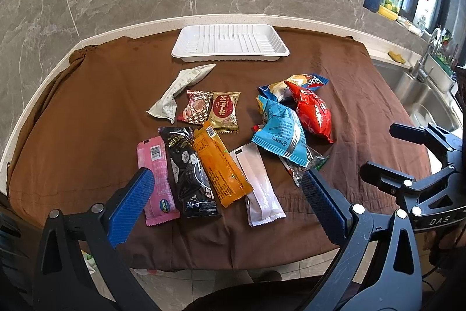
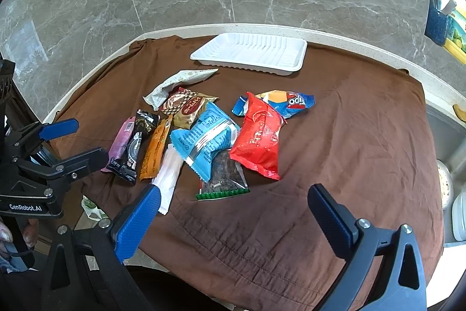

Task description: Organize snacks

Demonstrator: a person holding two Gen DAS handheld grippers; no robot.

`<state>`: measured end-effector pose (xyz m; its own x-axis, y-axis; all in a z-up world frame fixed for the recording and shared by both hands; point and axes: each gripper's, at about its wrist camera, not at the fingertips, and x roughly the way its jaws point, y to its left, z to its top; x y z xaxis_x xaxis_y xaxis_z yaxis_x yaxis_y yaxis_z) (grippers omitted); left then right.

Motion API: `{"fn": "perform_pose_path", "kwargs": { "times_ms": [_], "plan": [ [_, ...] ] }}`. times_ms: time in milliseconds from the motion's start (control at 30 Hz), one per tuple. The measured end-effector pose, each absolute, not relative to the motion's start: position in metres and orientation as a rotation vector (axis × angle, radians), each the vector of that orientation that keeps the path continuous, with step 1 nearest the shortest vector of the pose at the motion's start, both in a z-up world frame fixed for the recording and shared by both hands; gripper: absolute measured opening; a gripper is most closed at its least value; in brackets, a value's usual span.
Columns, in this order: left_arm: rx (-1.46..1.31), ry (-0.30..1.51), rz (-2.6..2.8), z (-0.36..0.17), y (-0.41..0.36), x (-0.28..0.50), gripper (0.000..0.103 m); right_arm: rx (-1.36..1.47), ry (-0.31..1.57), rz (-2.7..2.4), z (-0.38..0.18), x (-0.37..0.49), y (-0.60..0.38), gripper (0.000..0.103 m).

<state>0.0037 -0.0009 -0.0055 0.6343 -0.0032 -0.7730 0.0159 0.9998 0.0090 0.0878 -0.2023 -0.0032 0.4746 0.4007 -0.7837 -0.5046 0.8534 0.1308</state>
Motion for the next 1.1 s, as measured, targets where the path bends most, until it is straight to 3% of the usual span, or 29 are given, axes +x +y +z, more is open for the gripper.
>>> {"fn": "perform_pose_path", "kwargs": {
  "times_ms": [1100],
  "plan": [
    [-0.011, 0.892, -0.015, -0.0096, -0.0015, 0.0094, 0.103, -0.116, 0.927, 0.565, -0.0021, 0.0887, -0.1989, 0.103]
  ]
}}
